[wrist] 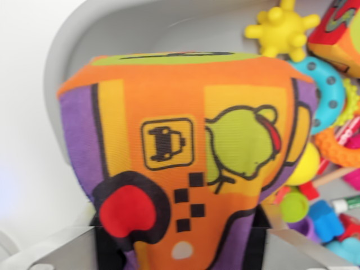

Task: Pick an object from the bin

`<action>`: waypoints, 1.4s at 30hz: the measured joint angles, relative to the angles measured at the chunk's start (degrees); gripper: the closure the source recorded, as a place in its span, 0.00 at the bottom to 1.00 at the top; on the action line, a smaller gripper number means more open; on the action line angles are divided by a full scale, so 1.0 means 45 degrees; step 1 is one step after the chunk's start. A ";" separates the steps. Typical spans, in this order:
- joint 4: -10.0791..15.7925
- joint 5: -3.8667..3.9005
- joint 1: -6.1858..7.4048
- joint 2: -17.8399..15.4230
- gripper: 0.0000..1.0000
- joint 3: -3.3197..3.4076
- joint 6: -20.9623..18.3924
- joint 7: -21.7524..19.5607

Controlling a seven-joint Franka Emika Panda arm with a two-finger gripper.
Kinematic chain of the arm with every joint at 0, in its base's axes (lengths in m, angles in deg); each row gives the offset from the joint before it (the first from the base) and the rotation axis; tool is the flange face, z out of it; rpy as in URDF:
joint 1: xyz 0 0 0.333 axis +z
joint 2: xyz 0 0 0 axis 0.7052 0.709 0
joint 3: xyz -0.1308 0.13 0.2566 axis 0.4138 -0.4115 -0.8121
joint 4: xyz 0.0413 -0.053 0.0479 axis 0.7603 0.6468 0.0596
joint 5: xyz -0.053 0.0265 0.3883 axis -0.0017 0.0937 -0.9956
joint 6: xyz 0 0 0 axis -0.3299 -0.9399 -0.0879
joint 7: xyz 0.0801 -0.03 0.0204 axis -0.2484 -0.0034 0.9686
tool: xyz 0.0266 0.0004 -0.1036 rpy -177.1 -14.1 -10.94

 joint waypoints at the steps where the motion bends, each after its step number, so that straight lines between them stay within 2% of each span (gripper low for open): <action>1: -0.0033 0.0000 0.0000 -0.0030 1.00 0.0003 -0.0062 0.0002; 11: -0.0712 -0.0002 0.0000 -0.0532 1.00 0.0054 -0.1257 0.0023; 23: -0.1336 -0.0002 0.0000 -0.0838 1.00 0.0096 -0.2189 0.0033; 42: -0.1518 -0.0002 0.0000 -0.0895 1.00 0.0110 -0.2461 0.0036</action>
